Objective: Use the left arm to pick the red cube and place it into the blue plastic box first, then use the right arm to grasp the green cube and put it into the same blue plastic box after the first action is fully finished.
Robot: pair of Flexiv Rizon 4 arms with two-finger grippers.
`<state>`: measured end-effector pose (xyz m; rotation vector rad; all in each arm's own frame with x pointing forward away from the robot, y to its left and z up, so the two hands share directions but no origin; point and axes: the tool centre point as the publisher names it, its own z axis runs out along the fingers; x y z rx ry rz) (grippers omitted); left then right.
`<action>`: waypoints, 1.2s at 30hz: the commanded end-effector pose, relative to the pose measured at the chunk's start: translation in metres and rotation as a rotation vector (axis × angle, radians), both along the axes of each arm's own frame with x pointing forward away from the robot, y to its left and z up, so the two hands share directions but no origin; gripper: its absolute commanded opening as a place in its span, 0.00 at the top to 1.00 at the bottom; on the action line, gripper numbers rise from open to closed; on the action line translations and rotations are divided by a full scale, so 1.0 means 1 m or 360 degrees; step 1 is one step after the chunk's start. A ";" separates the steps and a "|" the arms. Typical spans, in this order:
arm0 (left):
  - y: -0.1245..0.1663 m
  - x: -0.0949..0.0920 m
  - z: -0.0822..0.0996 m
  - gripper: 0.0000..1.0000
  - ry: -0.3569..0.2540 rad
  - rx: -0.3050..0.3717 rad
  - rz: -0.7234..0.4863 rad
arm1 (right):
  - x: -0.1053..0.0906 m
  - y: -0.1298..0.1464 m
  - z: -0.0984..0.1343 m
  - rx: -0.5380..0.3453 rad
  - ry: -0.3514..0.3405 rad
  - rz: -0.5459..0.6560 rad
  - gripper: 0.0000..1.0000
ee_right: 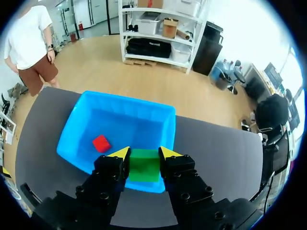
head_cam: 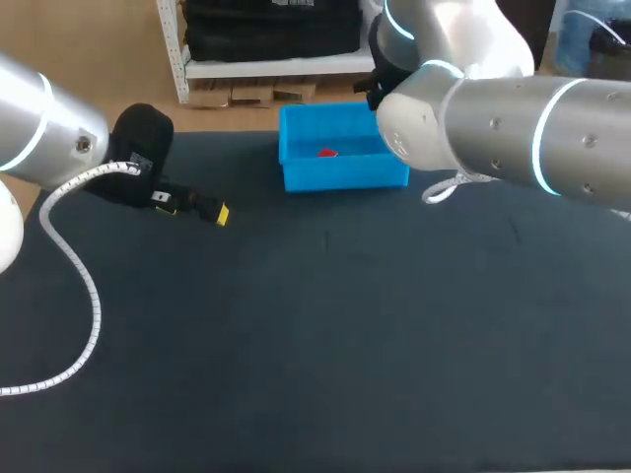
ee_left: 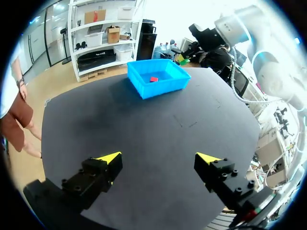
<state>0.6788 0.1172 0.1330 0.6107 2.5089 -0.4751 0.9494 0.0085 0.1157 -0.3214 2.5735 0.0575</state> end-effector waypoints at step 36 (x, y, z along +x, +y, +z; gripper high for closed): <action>0.001 0.002 -0.001 0.00 -0.0002 -0.0011 -0.0010 | 0.022 0.022 -0.034 0.0068 0.0332 0.0064 0.00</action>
